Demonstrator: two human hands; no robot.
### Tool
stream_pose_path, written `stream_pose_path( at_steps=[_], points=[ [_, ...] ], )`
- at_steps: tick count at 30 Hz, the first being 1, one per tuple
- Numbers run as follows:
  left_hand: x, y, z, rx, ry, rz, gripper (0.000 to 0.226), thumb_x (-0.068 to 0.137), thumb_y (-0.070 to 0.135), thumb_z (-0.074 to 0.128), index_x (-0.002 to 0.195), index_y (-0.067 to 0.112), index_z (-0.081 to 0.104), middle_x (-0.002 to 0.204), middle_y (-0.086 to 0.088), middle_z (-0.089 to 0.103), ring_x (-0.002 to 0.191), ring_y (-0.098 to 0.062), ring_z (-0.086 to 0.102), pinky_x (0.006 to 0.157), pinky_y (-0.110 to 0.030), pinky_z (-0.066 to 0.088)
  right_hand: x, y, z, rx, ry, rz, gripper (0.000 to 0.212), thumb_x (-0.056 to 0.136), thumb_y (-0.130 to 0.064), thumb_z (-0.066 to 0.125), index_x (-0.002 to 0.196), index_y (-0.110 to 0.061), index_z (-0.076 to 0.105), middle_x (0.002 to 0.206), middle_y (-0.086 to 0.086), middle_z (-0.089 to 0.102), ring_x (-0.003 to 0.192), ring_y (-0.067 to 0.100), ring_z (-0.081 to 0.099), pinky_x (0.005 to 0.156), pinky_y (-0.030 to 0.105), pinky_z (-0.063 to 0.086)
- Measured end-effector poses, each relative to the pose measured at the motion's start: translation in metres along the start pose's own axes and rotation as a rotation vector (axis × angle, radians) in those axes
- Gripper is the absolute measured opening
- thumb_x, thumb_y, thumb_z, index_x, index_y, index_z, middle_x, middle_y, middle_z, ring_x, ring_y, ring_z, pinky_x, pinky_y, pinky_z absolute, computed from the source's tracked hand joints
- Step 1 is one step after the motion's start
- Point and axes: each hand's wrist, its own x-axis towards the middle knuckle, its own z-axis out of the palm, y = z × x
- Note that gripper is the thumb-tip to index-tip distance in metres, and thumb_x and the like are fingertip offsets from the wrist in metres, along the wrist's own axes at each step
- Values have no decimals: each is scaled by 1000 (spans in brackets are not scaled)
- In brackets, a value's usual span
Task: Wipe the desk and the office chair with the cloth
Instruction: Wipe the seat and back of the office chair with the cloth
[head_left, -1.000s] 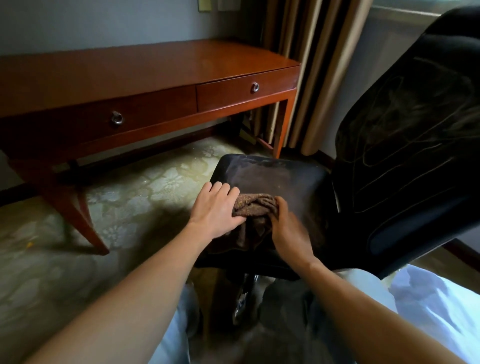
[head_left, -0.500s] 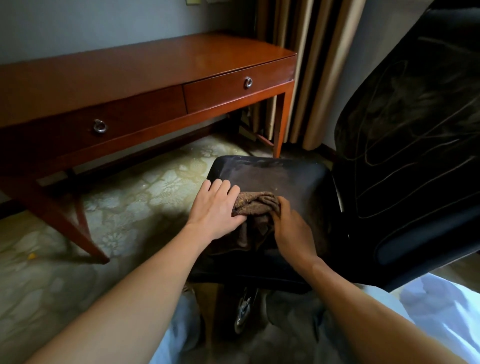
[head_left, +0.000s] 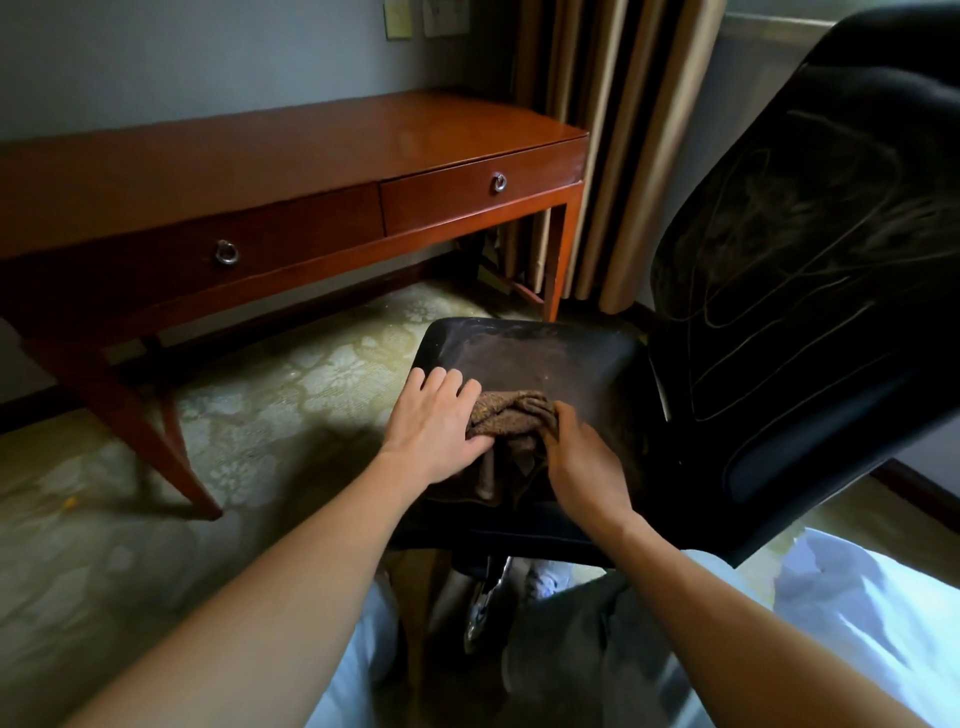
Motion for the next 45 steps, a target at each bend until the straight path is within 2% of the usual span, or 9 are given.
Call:
stream_pose_path(
  at_steps=[4, 16, 24, 30, 35, 38, 42, 45],
  points=[
    [-15, -1, -6, 0, -13, -1, 61, 89, 65, 50, 127, 18, 50, 119, -4, 55, 110, -24, 48, 100, -41, 34, -8, -5, 2, -53, -53, 19, 26, 106, -42, 34, 124, -25, 42, 109, 9, 65, 95, 33, 62, 68, 36, 39],
    [-35, -13, -5, 11, -42, -16, 60, 90, 66, 48, 129, 20, 49, 120, -2, 55, 112, -23, 48, 101, -41, 32, -23, -20, 12, -70, -76, -9, 24, 107, -40, 34, 122, -24, 43, 107, 8, 66, 95, 32, 62, 68, 34, 32],
    [-29, 6, -9, -16, -20, 10, 61, 90, 64, 50, 131, 19, 49, 123, -2, 54, 115, -23, 47, 103, -40, 32, -29, -4, 2, -66, -39, 23, 26, 106, -42, 34, 123, -25, 42, 107, 10, 67, 97, 35, 63, 68, 37, 40],
    [-16, 18, -10, -8, -31, 26, 59, 91, 63, 46, 128, 18, 49, 118, -3, 53, 110, -24, 46, 99, -39, 35, -16, 9, -6, -83, -41, 6, 30, 106, -46, 30, 122, -25, 43, 109, 7, 70, 95, 34, 66, 68, 38, 44],
    [-5, 23, -1, -37, -91, 3, 57, 91, 63, 44, 126, 18, 50, 116, -3, 53, 107, -23, 47, 96, -37, 37, -5, 16, -3, -72, -68, 3, 28, 106, -45, 31, 118, -24, 45, 106, 4, 70, 90, 30, 66, 65, 35, 39],
    [9, 22, 12, -85, -123, -1, 53, 92, 59, 50, 125, 18, 50, 117, -3, 53, 110, -23, 47, 95, -36, 38, 8, 22, 2, -73, -62, 8, 26, 105, -44, 34, 117, -25, 46, 105, 3, 69, 89, 28, 67, 67, 35, 44],
    [23, 25, 29, -139, -161, 28, 48, 91, 48, 61, 125, 16, 51, 117, -4, 54, 111, -25, 49, 95, -36, 38, 18, 29, 6, -50, -117, 127, 25, 105, -42, 38, 119, -24, 48, 108, 4, 69, 92, 29, 66, 71, 36, 47],
    [26, 26, 32, -155, -165, 15, 47, 89, 44, 65, 124, 15, 54, 115, -5, 54, 109, -26, 50, 93, -37, 39, 18, 28, 7, -27, -154, 178, 25, 104, -43, 38, 120, -25, 47, 108, 4, 69, 91, 29, 66, 78, 43, 54]
  ],
)
